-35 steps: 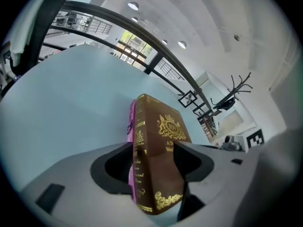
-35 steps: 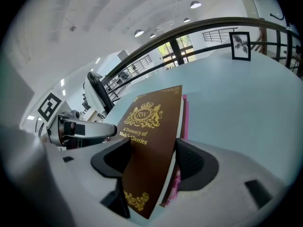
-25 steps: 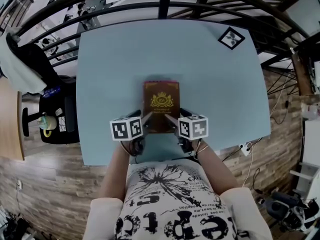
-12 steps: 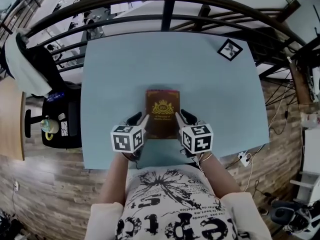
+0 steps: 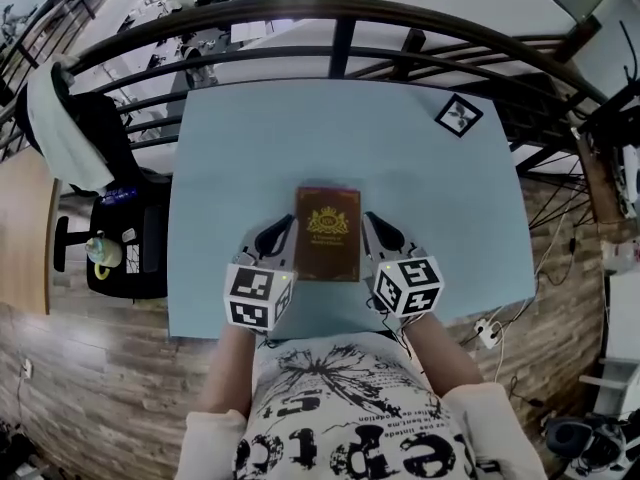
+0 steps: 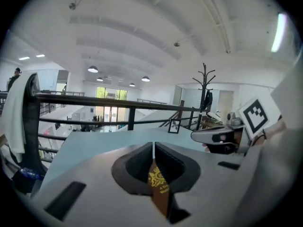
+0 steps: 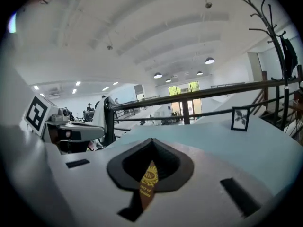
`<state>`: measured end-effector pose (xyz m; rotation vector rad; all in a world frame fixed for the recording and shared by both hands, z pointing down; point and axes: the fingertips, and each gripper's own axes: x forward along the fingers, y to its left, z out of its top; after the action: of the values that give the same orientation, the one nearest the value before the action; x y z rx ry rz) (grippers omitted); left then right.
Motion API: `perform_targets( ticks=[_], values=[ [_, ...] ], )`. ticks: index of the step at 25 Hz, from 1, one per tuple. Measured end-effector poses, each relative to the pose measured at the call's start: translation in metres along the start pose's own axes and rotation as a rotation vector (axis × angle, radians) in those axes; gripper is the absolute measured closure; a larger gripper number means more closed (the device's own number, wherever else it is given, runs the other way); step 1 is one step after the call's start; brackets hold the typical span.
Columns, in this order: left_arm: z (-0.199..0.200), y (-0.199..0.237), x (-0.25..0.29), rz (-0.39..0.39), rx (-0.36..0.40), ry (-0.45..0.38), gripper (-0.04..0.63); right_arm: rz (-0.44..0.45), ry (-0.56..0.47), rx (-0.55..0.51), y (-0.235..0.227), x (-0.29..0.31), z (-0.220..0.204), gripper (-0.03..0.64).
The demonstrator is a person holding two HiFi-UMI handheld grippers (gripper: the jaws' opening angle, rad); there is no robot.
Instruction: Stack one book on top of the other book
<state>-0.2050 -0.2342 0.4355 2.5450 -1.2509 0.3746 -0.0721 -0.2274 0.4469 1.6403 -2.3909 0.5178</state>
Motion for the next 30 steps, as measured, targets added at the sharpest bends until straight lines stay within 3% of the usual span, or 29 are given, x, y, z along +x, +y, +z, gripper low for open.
perform_targets(
  ticks=[6, 13, 30],
  values=[
    [0.069, -0.011, -0.031, -0.005, 0.092, -0.233, 0.577, -0.006, -0.262, -0.131, 0.016, -0.03, 0.075, 0.624],
    [0.124, -0.022, -0.058, 0.004, 0.188, -0.374, 0.577, 0.036, -0.378, -0.303, 0.044, -0.055, 0.118, 0.624],
    [0.116, -0.025, -0.05, -0.037, 0.172, -0.362, 0.577, 0.01, -0.359, -0.333, 0.045, -0.047, 0.111, 0.626]
  ],
)
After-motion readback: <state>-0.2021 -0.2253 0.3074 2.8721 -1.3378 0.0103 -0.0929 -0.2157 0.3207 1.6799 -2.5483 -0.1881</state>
